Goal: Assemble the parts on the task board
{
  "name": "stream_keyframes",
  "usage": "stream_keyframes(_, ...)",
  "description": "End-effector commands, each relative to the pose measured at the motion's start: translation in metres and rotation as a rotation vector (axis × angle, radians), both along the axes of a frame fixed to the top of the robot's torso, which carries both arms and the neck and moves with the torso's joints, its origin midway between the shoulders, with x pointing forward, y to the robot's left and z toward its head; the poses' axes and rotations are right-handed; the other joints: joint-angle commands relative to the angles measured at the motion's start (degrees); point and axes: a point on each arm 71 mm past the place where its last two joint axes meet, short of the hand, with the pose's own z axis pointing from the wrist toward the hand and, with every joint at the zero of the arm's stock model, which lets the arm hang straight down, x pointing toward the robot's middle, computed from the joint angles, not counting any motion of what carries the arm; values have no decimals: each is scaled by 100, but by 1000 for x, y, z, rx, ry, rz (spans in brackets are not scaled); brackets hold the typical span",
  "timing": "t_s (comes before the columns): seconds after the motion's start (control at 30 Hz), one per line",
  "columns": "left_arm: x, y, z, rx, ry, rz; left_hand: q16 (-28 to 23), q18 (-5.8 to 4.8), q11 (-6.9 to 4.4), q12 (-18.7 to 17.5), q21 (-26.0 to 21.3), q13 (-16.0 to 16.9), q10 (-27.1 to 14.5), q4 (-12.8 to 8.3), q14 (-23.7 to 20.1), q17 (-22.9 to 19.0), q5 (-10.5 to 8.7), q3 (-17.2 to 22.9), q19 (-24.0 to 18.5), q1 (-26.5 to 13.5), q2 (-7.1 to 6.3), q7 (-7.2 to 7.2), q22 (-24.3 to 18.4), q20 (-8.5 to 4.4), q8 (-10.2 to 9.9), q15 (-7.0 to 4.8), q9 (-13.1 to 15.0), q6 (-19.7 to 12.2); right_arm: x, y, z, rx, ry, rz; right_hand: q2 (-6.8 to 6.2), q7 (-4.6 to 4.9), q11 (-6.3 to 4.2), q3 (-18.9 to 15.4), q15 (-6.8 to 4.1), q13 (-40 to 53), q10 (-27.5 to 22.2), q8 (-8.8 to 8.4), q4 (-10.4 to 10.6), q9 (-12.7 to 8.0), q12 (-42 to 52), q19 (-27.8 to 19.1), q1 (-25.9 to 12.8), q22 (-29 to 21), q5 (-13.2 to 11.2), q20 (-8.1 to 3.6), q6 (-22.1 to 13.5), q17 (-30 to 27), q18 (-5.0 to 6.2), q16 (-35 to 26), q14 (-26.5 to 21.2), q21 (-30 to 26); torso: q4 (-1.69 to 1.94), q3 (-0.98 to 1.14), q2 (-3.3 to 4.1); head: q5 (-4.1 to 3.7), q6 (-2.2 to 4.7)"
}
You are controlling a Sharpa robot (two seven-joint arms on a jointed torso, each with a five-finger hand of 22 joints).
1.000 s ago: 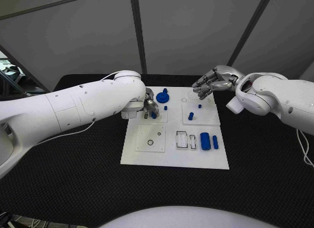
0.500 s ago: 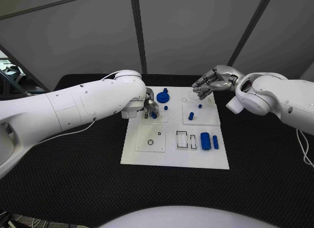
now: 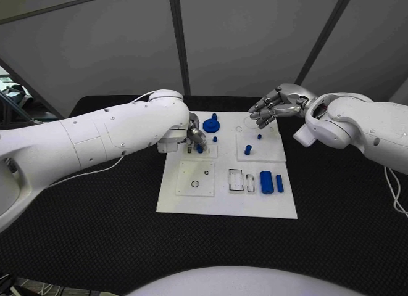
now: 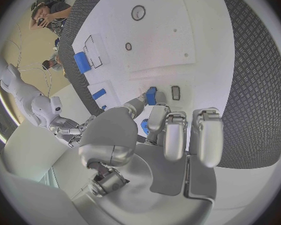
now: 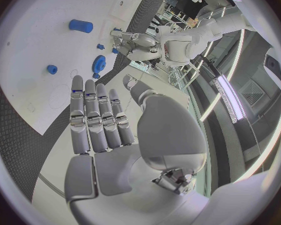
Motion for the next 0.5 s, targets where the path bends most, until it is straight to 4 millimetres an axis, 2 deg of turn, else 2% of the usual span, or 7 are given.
stream_keyframes(0.03,1,4,-1,28,11,18,13,-244,-20,8,17,-2,3,8,594,1506,-22,11,480,-91,-54,-54,1335,-44,1,-54,-6,64,0,1,2,6,-7,11,44,27,-3,-34,-7,5,-48,-13,10,-2,-11,28,-19,-8,33,2,-14,-8,20,-8,-35,-17,-8,3,-1,-7,-15)
stream_keyframes(0.5,1,6,-2,30,14,20,13,-241,-36,19,6,7,6,186,594,1506,-29,-225,476,-202,-210,-71,1328,-62,-4,-71,7,101,1,2,2,7,-8,12,42,27,-3,-37,-6,5,-50,-13,10,-2,-12,28,-21,-10,32,2,-15,-9,20,-9,-36,-19,4,4,-2,-11,-11)
